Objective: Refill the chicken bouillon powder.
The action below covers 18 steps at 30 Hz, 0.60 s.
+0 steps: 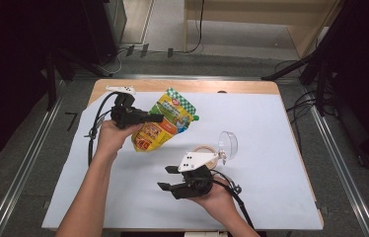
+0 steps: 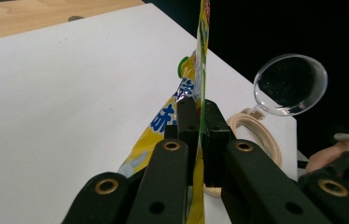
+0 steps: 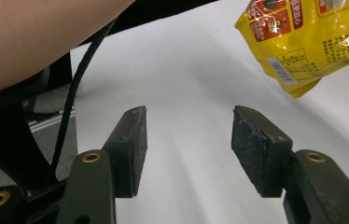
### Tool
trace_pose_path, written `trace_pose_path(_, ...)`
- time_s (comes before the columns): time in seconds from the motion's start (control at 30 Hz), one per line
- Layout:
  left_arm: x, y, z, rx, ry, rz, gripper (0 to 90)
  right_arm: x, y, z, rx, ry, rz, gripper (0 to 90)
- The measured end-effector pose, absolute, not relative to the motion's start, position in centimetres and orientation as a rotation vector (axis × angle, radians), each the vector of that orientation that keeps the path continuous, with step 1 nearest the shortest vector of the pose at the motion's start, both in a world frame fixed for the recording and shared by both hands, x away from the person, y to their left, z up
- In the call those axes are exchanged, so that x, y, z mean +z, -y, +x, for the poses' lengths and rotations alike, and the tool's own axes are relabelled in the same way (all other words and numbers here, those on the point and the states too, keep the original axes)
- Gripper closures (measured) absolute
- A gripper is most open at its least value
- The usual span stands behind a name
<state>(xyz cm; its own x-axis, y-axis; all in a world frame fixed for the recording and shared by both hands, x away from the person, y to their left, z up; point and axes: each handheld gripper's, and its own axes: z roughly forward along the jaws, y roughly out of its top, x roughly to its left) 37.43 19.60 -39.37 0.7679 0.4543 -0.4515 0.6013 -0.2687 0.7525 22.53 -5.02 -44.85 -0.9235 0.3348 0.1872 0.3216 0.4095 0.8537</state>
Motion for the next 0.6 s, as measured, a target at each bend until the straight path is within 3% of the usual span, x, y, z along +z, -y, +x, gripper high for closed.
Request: trace_pose_path(0.6,-41.5,-20.3,37.3,-0.149,-0.870,1.909,89.8,-45.8,7.6,22.9,1.623,-2.632,0.647,47.7)
